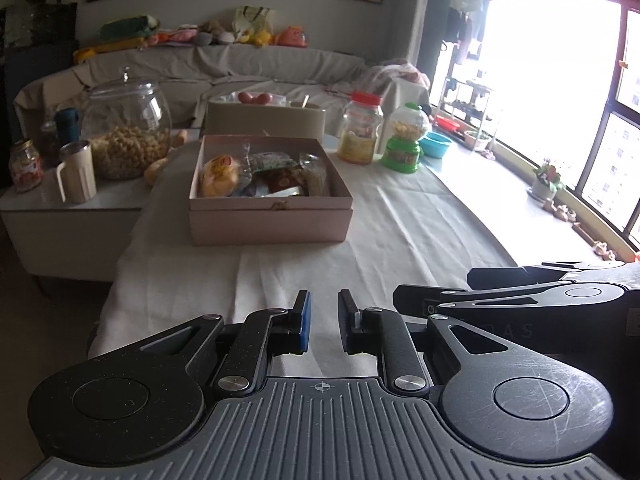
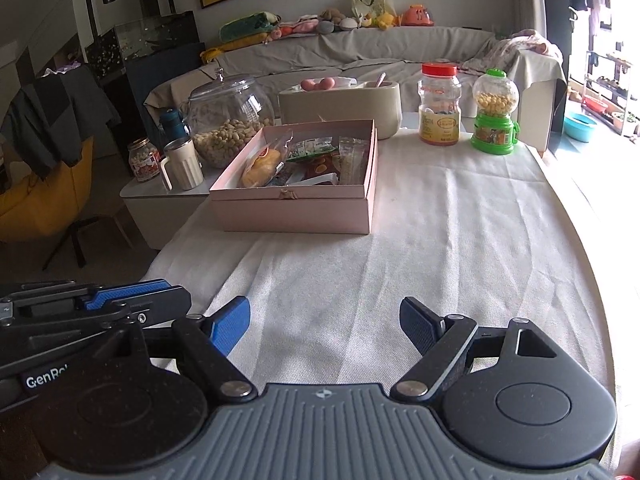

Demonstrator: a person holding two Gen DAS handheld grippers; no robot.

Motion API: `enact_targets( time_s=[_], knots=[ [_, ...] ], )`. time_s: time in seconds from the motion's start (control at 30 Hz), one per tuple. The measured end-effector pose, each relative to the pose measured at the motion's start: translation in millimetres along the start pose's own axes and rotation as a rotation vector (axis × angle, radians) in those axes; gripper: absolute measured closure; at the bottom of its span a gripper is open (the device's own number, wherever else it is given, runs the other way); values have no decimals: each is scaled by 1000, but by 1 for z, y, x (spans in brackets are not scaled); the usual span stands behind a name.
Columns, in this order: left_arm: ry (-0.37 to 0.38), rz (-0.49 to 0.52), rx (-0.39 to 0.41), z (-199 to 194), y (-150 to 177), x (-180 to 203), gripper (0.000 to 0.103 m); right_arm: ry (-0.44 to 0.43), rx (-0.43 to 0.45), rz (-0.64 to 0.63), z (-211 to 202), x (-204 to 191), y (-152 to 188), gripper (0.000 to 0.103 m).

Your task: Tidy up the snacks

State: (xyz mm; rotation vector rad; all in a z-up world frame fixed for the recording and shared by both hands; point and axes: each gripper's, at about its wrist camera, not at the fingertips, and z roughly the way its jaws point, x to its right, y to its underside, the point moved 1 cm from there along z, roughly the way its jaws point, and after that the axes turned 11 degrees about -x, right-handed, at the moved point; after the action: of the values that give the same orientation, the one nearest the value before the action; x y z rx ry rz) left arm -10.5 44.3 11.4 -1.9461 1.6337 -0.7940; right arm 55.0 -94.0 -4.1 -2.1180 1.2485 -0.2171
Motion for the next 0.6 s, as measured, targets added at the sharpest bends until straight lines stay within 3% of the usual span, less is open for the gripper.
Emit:
enact_targets(
  time_s=[0.6],
  knots=[
    [6,1,-2,0,-2,4,85,3,-1,3,0,2,0,20]
  ],
)
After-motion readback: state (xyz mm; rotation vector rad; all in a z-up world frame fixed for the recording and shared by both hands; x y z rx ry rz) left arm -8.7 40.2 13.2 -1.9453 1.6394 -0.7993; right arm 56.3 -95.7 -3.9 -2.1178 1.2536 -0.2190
